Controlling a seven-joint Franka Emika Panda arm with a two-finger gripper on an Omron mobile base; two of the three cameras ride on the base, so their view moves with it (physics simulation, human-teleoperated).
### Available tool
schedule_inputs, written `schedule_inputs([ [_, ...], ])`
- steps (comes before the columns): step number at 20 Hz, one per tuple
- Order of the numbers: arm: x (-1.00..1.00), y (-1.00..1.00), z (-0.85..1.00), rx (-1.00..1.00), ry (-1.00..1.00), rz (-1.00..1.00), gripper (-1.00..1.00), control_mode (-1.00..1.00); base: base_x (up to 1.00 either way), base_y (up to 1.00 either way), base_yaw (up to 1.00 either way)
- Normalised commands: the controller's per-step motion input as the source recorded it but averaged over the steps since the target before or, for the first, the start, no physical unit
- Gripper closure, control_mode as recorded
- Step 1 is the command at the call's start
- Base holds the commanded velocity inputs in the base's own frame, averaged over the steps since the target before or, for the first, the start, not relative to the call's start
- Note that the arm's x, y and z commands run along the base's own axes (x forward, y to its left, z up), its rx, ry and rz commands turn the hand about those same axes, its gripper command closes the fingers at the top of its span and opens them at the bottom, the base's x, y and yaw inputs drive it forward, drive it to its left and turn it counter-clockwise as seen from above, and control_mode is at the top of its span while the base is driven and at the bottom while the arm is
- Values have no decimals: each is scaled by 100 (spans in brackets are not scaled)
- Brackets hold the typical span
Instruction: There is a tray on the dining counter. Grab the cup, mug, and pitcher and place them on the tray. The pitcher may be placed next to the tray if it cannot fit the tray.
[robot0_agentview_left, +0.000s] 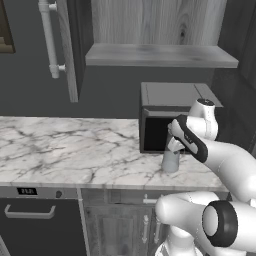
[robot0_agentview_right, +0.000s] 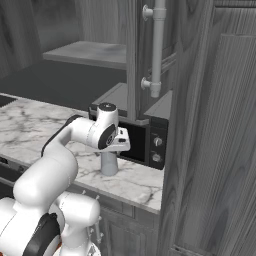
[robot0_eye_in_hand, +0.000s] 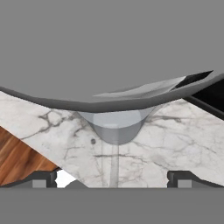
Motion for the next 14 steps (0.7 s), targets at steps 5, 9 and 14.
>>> schedule_inputs([
  [5,0,0,0,0,0,0,-100,-100,0,0,0],
  [9,0,0,0,0,0,0,-100,-100,0,0,0],
  [14,0,0,0,0,0,0,-100,-100,0,0,0],
])
